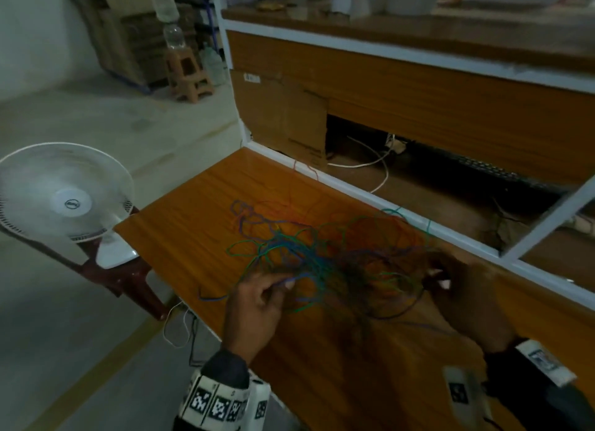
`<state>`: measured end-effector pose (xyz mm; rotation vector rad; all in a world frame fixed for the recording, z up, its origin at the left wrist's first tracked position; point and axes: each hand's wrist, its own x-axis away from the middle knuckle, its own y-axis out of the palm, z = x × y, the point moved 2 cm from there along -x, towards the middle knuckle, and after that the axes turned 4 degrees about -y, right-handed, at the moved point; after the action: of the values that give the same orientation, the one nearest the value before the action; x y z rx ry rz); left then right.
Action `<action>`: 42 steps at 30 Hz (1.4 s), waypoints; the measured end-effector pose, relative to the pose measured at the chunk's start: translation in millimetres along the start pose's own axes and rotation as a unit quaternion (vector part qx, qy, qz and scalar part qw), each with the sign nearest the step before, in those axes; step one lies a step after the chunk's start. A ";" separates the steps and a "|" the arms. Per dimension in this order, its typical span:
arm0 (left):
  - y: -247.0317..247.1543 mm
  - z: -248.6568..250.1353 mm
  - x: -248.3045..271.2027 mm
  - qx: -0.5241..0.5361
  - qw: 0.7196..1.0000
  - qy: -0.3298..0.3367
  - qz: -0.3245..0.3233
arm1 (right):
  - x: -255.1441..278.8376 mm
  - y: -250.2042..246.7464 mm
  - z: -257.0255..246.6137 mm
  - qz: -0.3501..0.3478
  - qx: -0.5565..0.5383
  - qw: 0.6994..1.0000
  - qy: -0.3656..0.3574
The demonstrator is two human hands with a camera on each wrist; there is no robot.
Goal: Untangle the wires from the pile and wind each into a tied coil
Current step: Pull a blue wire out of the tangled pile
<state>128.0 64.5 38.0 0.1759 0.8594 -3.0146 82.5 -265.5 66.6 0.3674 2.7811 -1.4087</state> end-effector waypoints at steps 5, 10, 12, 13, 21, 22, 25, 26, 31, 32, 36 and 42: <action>16.4 91.8 -7.2 -0.106 0.980 0.168 -0.008 | 19.4 -22.7 -52.6 -0.020 0.067 0.982 -0.176; 28.3 119.4 -23.4 -0.083 0.974 0.210 -0.033 | 9.2 -20.8 -78.5 0.019 -0.022 0.960 -0.277; 30.6 94.1 -38.3 -0.068 0.977 0.194 -0.055 | 6.9 -39.4 -67.6 0.051 -0.090 0.960 -0.258; 30.9 77.2 -46.2 -0.047 0.981 0.176 -0.068 | 8.0 -52.0 -61.0 0.068 -0.127 0.959 -0.243; 43.9 48.0 -19.4 0.041 0.979 0.111 -0.167 | 15.1 -88.7 2.6 0.119 -0.040 0.991 -0.042; 51.1 56.2 -13.0 0.046 0.977 0.114 -0.174 | 19.0 -83.4 6.2 0.083 0.040 0.996 -0.021; 78.3 78.0 2.2 0.019 0.965 0.154 -0.213 | 34.9 -63.3 -14.1 0.007 0.184 0.978 -0.101; 86.4 84.0 7.0 0.018 0.960 0.163 -0.226 | 39.8 -56.7 -25.5 -0.012 0.193 0.972 -0.135; 102.1 87.3 19.2 0.135 0.940 0.078 -0.305 | 53.9 -72.4 -16.3 0.062 0.004 0.986 -0.153; 103.1 77.5 21.1 0.142 0.933 0.060 -0.326 | 59.7 -81.3 -12.9 0.077 -0.038 0.988 -0.132; 106.9 36.9 28.7 0.061 0.909 0.066 -0.407 | 93.6 -117.6 29.1 0.178 -0.166 0.970 0.008; 89.0 23.7 24.4 -0.009 0.930 0.167 -0.327 | 138.5 -137.6 152.9 0.057 0.118 0.979 0.155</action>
<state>104.1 -22.9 8.5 0.5114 1.1697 -3.6591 -96.6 -437.0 69.8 0.8024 2.7633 -1.7958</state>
